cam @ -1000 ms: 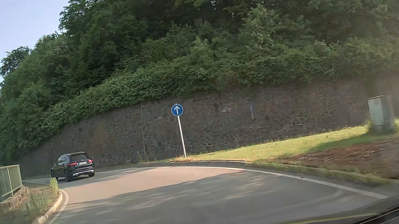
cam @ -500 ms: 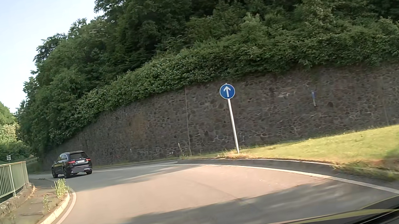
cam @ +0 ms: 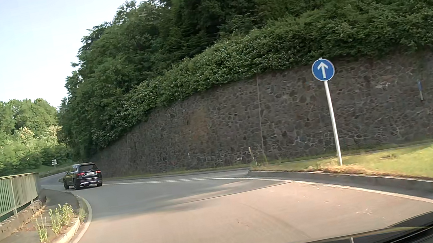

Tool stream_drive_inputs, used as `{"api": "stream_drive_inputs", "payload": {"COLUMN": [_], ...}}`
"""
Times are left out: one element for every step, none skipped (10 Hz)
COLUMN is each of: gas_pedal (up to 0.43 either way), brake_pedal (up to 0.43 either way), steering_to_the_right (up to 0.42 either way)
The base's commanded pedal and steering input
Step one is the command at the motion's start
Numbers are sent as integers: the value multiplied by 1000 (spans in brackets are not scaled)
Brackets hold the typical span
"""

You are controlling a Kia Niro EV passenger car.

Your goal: Follow the waypoints while adhering to traffic rules and regulations

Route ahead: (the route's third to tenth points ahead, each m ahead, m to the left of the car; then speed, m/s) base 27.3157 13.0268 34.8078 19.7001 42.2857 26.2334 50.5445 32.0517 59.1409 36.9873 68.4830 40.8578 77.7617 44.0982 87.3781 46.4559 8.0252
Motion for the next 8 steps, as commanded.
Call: {"api": "stream_drive_inputs", "payload": {"gas_pedal": [220, 220, 228, 228, 228, 228, 228, 228], "brake_pedal": [0, 0, 0, 0, 0, 0, 0, 0], "steering_to_the_right": [-181, -178, -173, -169, -167, -166, -166, -165]}}
